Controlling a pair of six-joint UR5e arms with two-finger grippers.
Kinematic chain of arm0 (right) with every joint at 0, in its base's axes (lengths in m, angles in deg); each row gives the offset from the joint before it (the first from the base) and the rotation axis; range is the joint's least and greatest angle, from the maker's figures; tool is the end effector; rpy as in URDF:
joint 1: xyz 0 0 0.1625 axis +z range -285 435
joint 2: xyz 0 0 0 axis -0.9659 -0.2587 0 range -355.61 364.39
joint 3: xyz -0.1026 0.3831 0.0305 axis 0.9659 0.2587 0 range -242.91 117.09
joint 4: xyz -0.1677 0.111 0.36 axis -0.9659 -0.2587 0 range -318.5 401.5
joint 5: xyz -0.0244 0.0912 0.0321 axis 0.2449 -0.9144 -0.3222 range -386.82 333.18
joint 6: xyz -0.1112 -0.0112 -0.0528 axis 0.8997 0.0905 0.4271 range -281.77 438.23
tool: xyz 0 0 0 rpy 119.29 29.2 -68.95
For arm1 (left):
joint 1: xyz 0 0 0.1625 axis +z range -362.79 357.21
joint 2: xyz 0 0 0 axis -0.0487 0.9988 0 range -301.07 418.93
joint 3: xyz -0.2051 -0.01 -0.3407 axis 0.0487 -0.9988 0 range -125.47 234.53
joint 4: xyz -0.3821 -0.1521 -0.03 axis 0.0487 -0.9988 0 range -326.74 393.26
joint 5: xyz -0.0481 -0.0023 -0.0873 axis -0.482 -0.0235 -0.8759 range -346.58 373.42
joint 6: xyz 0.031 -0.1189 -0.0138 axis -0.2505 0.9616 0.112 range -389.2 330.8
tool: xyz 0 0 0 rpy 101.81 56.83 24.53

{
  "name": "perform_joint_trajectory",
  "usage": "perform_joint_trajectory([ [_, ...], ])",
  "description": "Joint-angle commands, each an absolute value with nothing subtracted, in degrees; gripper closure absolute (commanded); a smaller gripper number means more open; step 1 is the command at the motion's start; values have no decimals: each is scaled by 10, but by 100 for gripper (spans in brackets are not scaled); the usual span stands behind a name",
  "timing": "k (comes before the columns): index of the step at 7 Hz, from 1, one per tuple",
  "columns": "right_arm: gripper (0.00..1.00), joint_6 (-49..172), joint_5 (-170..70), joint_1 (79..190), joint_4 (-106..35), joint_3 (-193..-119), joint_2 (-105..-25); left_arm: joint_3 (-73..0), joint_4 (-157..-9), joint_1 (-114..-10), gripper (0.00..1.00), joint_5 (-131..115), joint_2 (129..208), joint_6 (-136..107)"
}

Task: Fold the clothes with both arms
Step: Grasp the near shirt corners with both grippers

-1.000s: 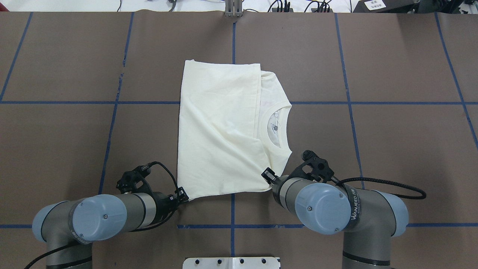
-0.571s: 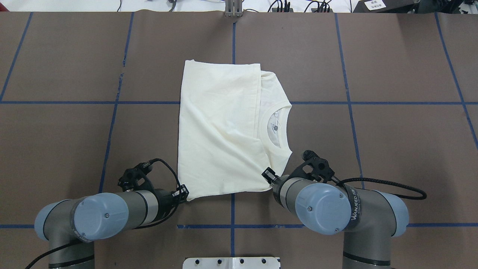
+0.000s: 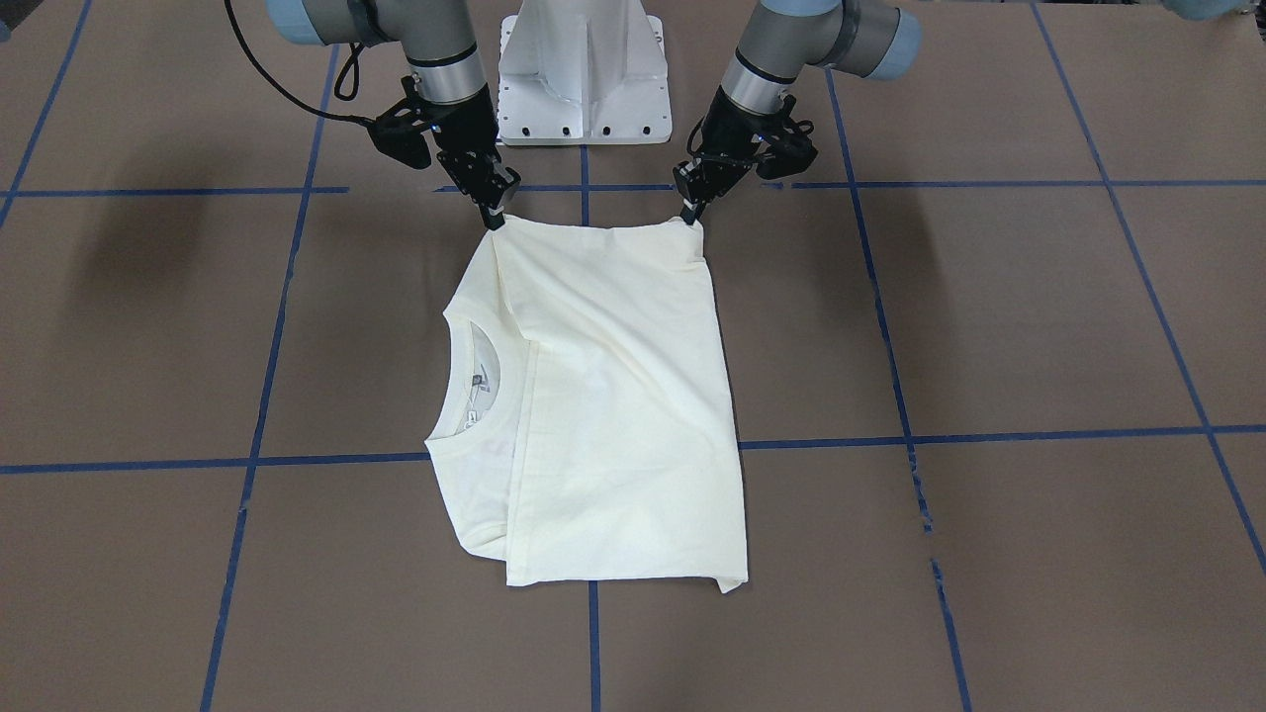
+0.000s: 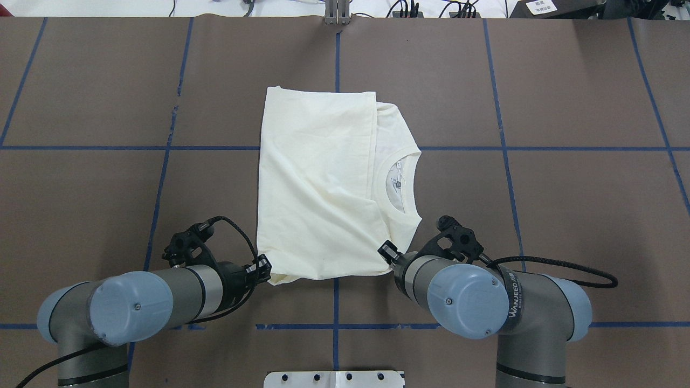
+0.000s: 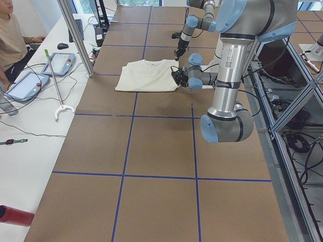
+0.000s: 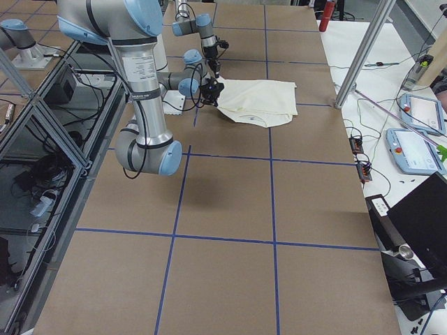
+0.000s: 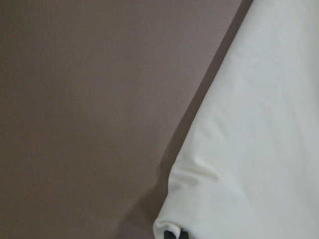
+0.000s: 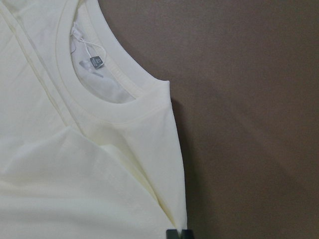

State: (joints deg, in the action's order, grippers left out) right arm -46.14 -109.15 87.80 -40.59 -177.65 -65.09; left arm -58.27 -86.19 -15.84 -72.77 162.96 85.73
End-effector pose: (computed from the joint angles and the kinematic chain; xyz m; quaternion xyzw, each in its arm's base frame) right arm -0.5245 -0.2726 0.2515 -0.0248 -0.4498 0.3843 0.8058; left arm 0.5154 -0.2647 0.2730 -0.0289 0.5463 -0.2895 0.7855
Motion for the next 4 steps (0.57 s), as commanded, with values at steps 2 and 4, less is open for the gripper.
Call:
perform_joint_trajectory([
  [2,100,-461,-1093,878,-406,-1819,-692,-610,-852,-93,100,-674,1621,863],
  [4,100,-462,-1096,856,-415,-1900,-731,-665,-850,-82,100,-673,1620,864],
])
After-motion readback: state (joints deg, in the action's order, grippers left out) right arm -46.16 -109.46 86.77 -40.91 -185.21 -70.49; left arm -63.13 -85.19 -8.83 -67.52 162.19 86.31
